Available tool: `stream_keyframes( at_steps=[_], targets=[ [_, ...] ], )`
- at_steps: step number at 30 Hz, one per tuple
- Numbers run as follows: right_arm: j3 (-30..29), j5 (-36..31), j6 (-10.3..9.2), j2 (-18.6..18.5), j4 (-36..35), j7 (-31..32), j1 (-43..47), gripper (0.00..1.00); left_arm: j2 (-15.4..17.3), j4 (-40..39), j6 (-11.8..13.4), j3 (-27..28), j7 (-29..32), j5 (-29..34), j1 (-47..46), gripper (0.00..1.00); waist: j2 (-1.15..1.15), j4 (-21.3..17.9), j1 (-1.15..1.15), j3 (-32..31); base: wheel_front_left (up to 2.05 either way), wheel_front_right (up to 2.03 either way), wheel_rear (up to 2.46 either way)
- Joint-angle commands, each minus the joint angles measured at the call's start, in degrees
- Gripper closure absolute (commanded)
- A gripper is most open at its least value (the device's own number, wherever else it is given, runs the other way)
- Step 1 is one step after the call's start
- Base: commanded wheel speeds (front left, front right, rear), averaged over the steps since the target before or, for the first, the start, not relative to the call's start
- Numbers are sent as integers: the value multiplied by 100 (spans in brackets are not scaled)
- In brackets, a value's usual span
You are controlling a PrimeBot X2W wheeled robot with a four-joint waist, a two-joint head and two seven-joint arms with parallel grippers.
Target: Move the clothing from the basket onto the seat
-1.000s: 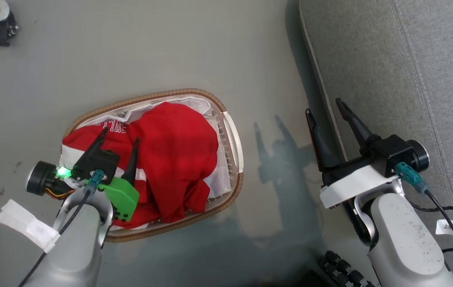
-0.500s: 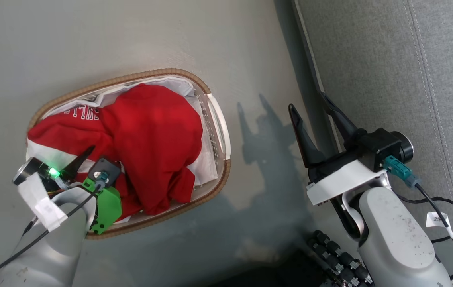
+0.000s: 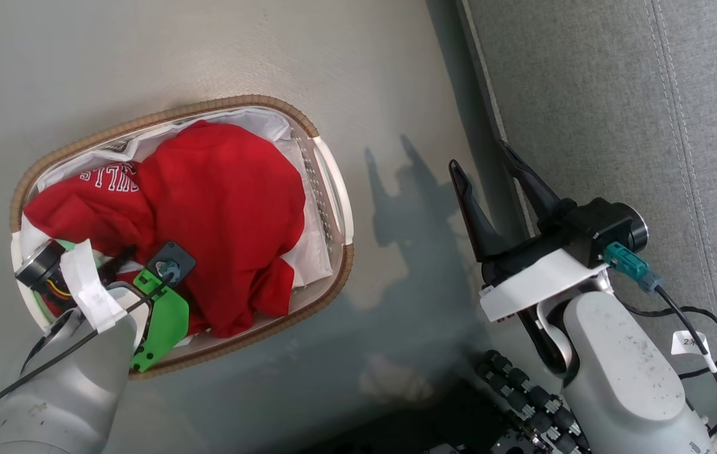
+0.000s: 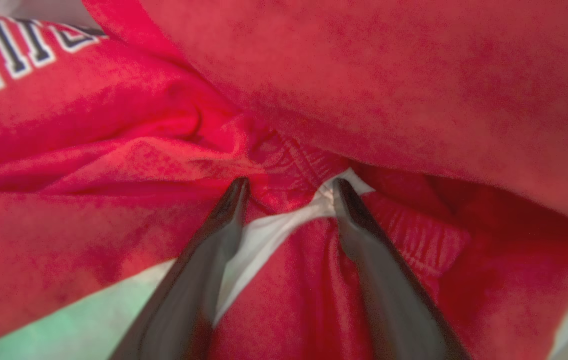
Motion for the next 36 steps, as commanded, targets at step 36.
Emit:
stream_keyframes(
  at_steps=[36],
  targets=[
    [-427,-376,-4,-18,623,-13,912,0,-718,-1876,337,398,-990,-1621,1805,100,0,906,-1,-2936,0,0,0]
  ],
)
